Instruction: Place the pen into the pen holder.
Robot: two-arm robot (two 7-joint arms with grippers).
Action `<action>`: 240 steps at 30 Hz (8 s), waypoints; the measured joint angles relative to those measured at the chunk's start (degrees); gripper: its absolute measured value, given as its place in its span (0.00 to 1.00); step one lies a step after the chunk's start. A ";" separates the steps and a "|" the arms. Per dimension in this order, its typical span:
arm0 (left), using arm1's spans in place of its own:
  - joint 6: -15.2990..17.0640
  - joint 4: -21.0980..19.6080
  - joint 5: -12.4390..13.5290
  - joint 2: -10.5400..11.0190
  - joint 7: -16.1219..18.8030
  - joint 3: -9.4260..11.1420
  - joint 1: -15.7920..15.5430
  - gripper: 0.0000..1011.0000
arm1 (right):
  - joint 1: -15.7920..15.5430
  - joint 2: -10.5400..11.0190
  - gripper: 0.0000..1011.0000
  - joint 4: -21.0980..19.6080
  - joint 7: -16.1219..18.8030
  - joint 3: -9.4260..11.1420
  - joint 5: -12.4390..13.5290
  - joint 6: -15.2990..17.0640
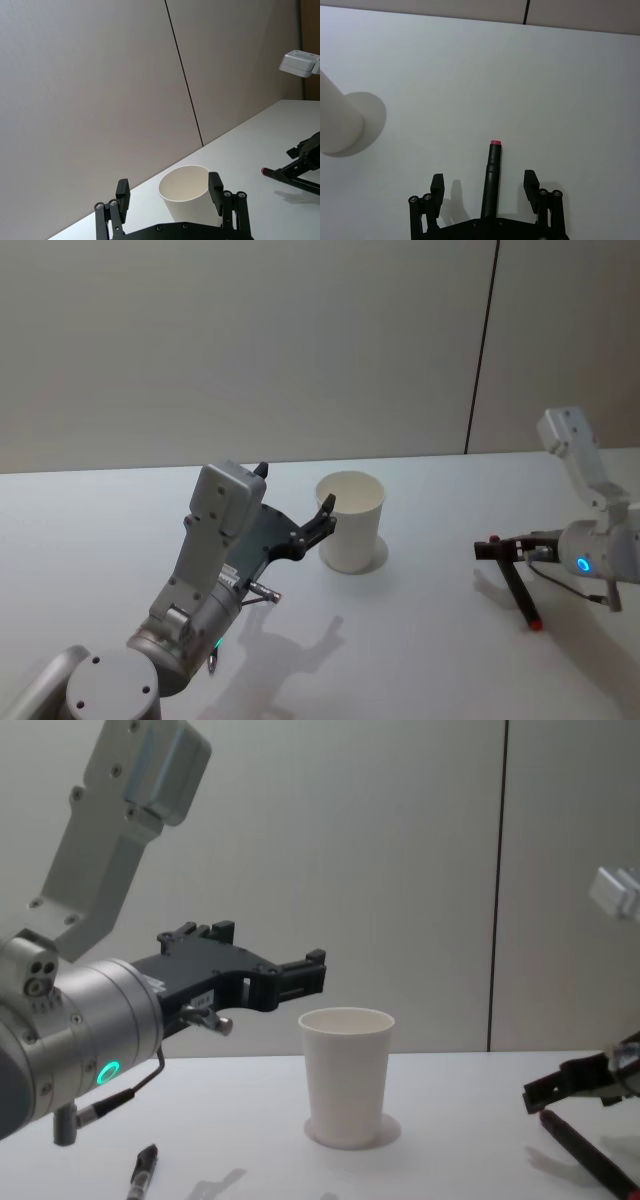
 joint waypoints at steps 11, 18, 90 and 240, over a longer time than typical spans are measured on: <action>0.00 0.00 0.00 0.00 0.00 0.00 0.00 0.99 | 3.12 -1.55 0.99 3.97 0.85 -1.20 -2.18 2.13; 0.00 0.00 0.00 0.00 0.00 0.00 0.00 0.99 | 4.91 -2.20 0.99 6.05 1.16 -1.58 -3.53 3.61; 0.00 0.00 0.00 0.00 0.00 0.00 0.00 0.99 | 6.79 -2.67 0.16 11.59 2.94 0.24 -5.88 -1.09; 0.00 0.00 0.00 0.00 0.00 0.00 0.00 0.99 | 24.62 -19.24 0.85 65.99 23.48 -1.37 5.91 -106.21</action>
